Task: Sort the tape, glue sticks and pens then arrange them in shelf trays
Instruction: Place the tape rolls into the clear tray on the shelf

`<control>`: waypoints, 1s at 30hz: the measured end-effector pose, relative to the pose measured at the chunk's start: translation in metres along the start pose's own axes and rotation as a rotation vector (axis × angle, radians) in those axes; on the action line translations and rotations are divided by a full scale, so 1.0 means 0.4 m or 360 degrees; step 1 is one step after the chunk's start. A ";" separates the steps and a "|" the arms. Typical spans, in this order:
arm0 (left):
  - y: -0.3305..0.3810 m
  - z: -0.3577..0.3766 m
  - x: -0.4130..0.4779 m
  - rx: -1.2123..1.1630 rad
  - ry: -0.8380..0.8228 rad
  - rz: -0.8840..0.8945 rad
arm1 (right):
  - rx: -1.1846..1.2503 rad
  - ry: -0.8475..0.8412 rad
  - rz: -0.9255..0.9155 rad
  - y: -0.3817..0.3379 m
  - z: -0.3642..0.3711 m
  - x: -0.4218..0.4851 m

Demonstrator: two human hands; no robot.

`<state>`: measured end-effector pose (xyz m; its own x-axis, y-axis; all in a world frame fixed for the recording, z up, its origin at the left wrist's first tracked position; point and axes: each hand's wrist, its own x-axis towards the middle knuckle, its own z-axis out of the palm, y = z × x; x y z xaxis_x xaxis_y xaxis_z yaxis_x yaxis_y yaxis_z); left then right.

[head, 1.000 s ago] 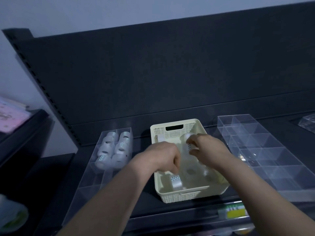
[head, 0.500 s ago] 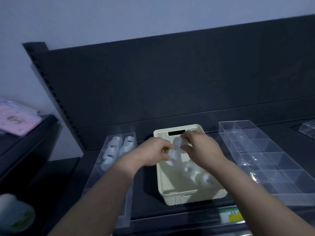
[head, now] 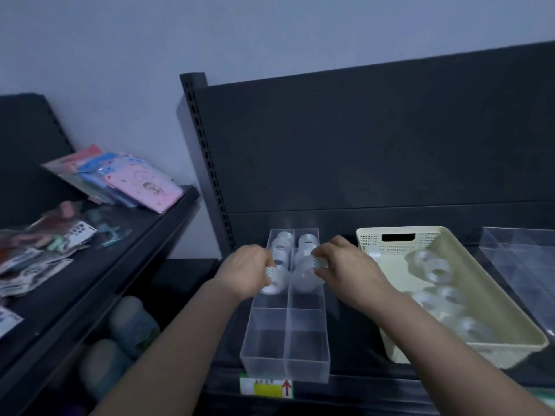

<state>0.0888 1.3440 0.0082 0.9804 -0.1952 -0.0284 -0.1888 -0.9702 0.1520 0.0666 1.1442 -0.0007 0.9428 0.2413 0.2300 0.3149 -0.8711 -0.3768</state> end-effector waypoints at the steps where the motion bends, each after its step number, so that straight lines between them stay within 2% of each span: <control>1: -0.007 0.016 0.003 -0.0026 0.0012 0.0011 | -0.0002 -0.0015 0.0011 -0.009 0.003 -0.001; 8: -0.041 0.086 0.030 -0.0127 0.0016 0.0176 | -0.0029 -0.0066 0.0016 -0.075 0.031 0.010; 14: -0.118 0.031 0.040 -0.0244 0.0308 0.0116 | -0.0170 -0.0226 -0.0083 -0.141 0.095 0.045; 17: -0.135 0.026 0.038 -0.0286 0.0300 0.0091 | -0.0358 -0.0384 -0.0113 -0.160 0.133 0.062; 20: -0.131 0.029 0.039 -0.0323 0.0264 0.0116 | -0.0344 -0.0442 -0.0077 -0.157 0.158 0.066; 25: -0.072 0.022 0.059 -0.0386 0.0232 0.0203 | -0.0256 -0.0249 0.0010 -0.111 0.091 0.047; 30: 0.090 0.013 0.104 -0.0412 0.0221 0.0409 | -0.0367 -0.0067 0.0191 0.019 0.007 -0.005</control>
<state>0.1227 1.3003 0.0075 0.9047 -0.3888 0.1743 -0.4260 -0.8203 0.3815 0.0673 1.1382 -0.0068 0.9771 0.1438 0.1567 0.1718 -0.9679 -0.1834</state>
